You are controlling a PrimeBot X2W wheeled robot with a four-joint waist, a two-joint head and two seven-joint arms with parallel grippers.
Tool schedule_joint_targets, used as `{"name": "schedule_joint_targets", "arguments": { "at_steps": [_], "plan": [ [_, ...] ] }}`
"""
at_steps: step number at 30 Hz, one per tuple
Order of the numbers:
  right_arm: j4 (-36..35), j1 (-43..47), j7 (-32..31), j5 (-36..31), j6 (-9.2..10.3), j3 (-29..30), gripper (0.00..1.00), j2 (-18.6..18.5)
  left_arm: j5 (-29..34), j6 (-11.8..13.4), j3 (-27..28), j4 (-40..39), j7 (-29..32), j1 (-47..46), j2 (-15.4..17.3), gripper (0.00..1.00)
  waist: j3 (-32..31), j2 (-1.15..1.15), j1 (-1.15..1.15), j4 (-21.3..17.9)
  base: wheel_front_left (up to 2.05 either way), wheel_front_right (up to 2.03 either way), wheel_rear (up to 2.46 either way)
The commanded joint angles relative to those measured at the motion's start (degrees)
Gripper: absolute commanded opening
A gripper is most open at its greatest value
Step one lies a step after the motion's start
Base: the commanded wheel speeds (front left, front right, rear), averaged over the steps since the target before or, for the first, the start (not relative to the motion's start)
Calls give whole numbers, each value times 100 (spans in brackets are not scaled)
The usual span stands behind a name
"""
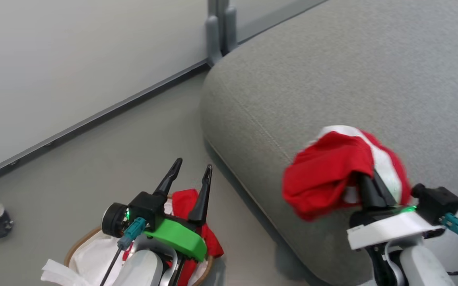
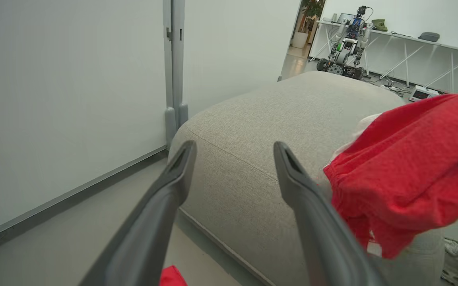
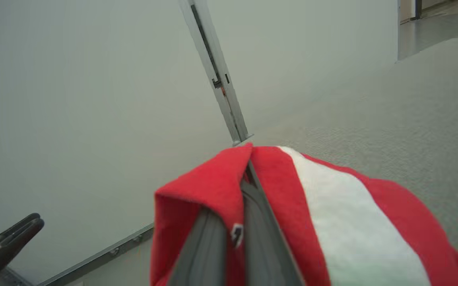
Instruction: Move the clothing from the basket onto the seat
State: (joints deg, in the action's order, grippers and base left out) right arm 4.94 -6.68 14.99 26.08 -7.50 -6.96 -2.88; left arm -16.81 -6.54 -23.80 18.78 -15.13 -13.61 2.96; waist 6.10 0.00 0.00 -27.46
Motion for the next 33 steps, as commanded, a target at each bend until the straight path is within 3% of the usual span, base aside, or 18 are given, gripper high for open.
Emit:
{"name": "schedule_joint_targets", "arguments": {
  "at_steps": [1, 7, 15, 27, 33],
  "plan": [
    [-73, 90, 29, 27, 2, 122, 0, -7, 26, -28, -12, 46, -3, -94, 29, 100, 181, 0, 0, -326, 0, 0, 0],
    [-191, 220, 29, 16, 2, 589, 0, -7, 67, -73, -156, 106, -4, -174, 17, 100, 298, 0, 0, -342, 0, 0, 0],
    [76, -654, 30, -436, 2, 719, 0, -7, 212, -94, -157, 24, -3, -185, 90, 100, 693, 0, 0, -307, 0, 0, 0],
    [1442, -2826, 30, -1559, 4, 1636, 0, -33, 147, -103, -596, -145, -4, -844, 352, 100, 1757, 0, 0, 579, 0, 0, 0],
    [2223, -3761, 29, -2057, 4, 2215, 0, -418, 97, -104, -829, -257, -4, -1177, 481, 100, 2281, 0, 0, 1001, 0, 0, 0]
  ]
}}
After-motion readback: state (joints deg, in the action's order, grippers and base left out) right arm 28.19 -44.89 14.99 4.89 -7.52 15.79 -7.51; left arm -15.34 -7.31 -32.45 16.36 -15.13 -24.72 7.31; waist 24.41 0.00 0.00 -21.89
